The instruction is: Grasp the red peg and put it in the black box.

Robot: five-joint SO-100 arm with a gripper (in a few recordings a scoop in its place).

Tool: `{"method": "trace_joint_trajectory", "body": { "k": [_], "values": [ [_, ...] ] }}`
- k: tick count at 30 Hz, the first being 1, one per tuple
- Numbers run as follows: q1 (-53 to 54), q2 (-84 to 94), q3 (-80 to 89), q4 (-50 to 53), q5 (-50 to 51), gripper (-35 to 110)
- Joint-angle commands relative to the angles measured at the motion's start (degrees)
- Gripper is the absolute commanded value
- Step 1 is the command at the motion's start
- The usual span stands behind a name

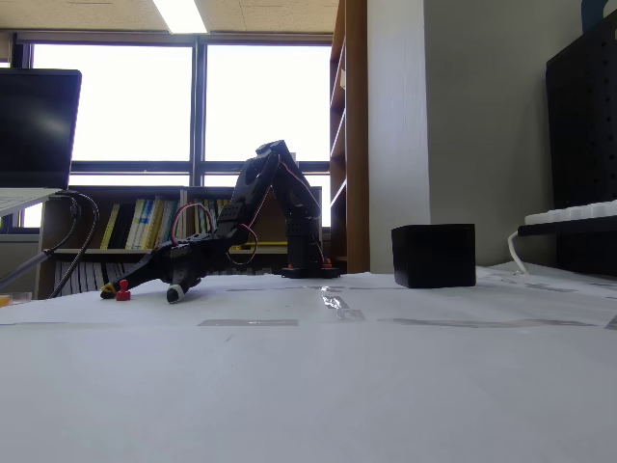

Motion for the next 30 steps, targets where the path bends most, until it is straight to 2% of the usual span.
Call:
{"method": "trace_joint_trajectory", "body": {
  "k": [1,16,25,30],
  "values": [
    [-3.08,-0.26,0.18,0.18,0.0,50],
    [-2.64,-0.53,-0.7,-0.26,0.62,49],
    [-2.64,-0.35,-0.62,-0.53,0.44,43],
    [-2.64,-0.18,-0.62,-0.7,-0.18,34]
  ]
}}
